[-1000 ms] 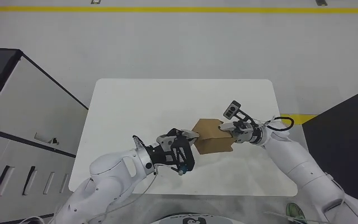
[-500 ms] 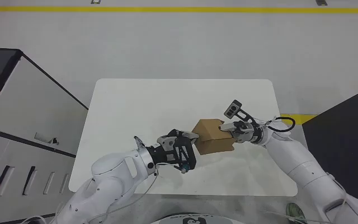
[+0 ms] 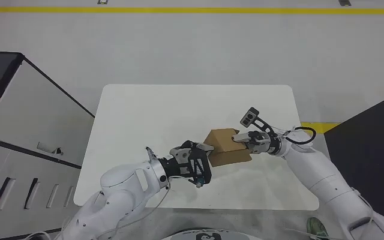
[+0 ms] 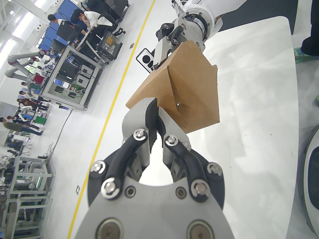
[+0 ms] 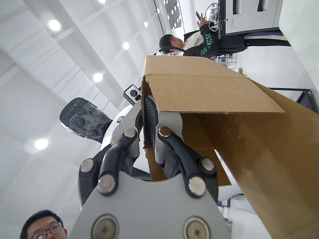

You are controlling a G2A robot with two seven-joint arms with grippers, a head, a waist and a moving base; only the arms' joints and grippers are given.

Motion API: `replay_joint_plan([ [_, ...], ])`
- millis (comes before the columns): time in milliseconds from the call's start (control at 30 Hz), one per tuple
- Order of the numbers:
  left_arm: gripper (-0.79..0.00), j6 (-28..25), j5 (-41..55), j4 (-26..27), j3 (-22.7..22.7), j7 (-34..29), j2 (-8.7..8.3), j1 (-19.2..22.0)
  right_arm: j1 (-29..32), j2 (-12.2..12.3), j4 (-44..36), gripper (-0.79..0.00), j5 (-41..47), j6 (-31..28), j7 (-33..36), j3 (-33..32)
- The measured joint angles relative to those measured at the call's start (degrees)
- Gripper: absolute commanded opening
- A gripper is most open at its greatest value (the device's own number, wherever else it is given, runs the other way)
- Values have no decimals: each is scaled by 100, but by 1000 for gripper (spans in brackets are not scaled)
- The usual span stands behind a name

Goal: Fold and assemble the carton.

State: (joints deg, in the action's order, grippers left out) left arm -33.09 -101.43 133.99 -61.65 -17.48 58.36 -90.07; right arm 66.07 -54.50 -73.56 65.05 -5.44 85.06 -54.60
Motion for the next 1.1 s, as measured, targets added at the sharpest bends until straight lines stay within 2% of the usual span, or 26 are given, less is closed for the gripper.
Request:
replay_joint_plan([
  [1100, -785, -264, -179, -74, 391, -62, 41, 177, 282, -111, -284, -785, -595, 3, 133, -334],
])
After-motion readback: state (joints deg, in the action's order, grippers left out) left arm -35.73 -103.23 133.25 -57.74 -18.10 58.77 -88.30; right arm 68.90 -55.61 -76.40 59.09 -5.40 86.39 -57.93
